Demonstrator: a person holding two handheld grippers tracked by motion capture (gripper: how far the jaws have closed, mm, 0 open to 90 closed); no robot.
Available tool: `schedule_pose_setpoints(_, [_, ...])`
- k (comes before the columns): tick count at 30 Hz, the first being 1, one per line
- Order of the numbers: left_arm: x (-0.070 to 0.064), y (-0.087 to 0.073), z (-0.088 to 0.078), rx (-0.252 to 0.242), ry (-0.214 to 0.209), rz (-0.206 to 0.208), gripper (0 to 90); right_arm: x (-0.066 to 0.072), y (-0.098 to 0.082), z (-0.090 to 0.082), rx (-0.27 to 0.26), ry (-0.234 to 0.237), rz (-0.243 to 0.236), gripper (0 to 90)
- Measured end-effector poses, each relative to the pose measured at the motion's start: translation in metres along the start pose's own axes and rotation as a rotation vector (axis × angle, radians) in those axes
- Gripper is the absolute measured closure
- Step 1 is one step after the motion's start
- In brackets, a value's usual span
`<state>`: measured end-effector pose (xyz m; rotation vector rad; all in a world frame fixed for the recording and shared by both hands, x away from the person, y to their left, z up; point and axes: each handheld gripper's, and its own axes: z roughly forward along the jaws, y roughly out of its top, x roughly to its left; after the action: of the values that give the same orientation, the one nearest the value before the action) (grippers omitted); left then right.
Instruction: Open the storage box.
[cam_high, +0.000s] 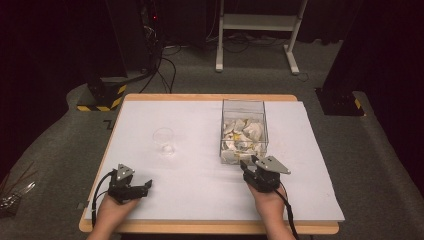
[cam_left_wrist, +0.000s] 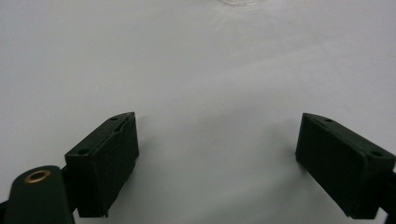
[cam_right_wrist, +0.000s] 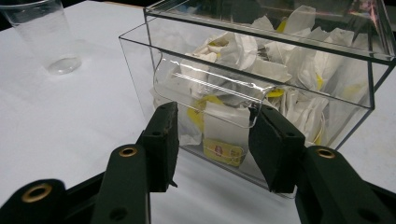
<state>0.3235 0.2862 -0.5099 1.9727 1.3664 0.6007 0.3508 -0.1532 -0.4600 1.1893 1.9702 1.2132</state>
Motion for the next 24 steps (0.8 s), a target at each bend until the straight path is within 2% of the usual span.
schedule_pose_setpoints(8, [0.000, 0.000, 0.000, 0.000, 0.000, 0.001, 13.4, 0.004, -0.004, -0.008, 0.003, 0.012, 0.003, 52.7])
schedule_pose_setpoints(24, [0.000, 0.000, 0.000, 0.000, 0.000, 0.001, 13.4, 0.013, -0.015, -0.024, -0.004, 0.019, -0.031, 53.1])
